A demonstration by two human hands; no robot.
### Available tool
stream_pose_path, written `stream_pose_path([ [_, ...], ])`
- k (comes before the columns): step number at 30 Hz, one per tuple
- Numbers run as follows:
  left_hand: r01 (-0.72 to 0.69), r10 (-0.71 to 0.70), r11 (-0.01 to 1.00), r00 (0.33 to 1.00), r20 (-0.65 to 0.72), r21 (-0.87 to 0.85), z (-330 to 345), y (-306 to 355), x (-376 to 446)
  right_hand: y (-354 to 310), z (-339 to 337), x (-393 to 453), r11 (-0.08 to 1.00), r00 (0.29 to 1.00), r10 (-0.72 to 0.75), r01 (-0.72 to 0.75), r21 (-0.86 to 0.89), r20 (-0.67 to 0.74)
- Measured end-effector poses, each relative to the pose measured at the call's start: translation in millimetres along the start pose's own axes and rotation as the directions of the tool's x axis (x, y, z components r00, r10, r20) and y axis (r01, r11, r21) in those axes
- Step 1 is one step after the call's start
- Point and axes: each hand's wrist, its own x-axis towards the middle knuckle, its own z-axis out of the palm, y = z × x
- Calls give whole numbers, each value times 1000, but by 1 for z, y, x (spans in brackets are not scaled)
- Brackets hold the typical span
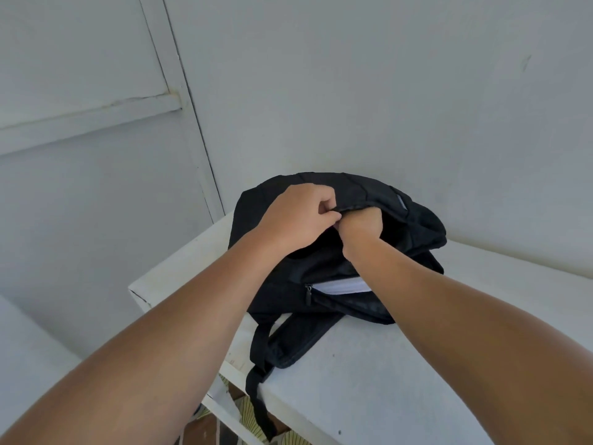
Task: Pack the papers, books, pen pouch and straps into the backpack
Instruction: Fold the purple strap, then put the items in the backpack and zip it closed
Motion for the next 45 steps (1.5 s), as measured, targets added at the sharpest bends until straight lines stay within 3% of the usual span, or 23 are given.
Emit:
stream_pose_path([
  [6,58,-77,989,988,132,138,15,-9,-3,30,0,-2,970,980,-21,-29,243,200],
  [9,109,-131,977,985,112,181,27,-15,-10,44,-4,-6,980,966,-154,123,154,209],
  [14,158,-175,972,981,87,173,29,-13,-15,67,-9,-23,945,946,-298,273,182,130],
  [17,227,-228,973,974,11,32,15,-15,-29,74,-7,-46,847,853,-522,517,124,13],
  [20,313,-272,934,935,-229,170,5,-32,-57,73,-2,-65,726,729,-682,666,168,57],
  [22,399,-350,891,908,-231,218,4,-46,-77,69,7,-74,664,656,-748,736,135,103],
  [24,450,-428,876,891,-150,175,6,-54,-94,64,18,-80,649,631,-754,758,58,184],
  [27,448,-441,881,894,-82,151,11,-55,-107,59,31,-80,738,709,-634,674,-35,309],
  [29,452,-445,876,892,-81,166,17,-56,-109,55,34,-78,777,753,-572,624,-79,327],
  [33,445,-434,875,896,-96,191,20,-60,-110,51,35,-78,770,762,-546,620,-149,347],
  [38,413,-400,881,911,-105,229,22,-58,-109,52,34,-84,707,721,-607,682,-189,335],
  [41,422,-402,880,906,-131,218,23,-57,-109,59,36,-90,592,619,-731,785,-185,288],
  [43,428,-405,878,903,-147,211,23,-58,-111,63,37,-91,512,555,-762,832,-213,333],
  [45,442,-419,883,895,-155,160,22,-59,-113,63,38,-90,527,567,-728,822,-215,386],
])
